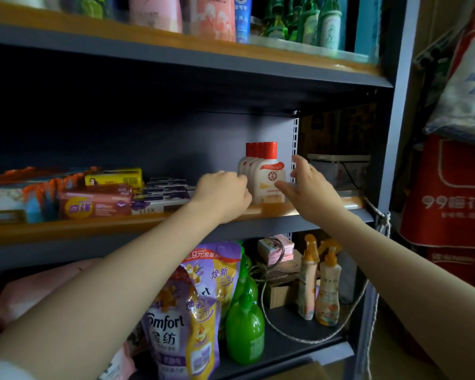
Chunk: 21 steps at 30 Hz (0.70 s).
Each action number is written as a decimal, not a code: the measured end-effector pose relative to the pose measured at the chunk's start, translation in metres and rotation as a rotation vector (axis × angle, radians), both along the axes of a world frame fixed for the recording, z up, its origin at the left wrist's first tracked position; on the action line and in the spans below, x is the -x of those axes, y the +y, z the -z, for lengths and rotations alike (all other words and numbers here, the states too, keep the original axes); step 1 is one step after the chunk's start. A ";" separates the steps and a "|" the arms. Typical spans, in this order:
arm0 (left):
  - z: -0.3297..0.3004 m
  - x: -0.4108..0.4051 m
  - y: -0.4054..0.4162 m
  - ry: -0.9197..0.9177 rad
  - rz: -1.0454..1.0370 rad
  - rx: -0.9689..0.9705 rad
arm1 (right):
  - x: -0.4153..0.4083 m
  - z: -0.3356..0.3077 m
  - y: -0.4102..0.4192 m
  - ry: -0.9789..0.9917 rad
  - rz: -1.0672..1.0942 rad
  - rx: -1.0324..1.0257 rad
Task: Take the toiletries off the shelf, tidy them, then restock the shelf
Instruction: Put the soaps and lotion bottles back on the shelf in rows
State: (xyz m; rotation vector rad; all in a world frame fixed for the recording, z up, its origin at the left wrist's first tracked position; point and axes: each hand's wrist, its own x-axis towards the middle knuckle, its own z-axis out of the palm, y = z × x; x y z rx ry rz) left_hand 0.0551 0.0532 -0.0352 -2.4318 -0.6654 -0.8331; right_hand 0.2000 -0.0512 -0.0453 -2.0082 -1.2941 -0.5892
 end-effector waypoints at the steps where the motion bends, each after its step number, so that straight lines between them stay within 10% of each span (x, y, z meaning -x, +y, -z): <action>1: 0.003 0.010 0.001 -0.054 0.033 -0.020 | 0.004 0.001 -0.005 -0.018 -0.007 -0.046; 9: 0.035 0.131 -0.010 -0.237 0.289 -0.134 | 0.083 0.019 -0.023 -0.263 -0.091 -0.142; 21: 0.049 0.268 0.003 -0.059 0.052 -0.026 | 0.204 0.027 -0.003 -0.412 -0.096 0.071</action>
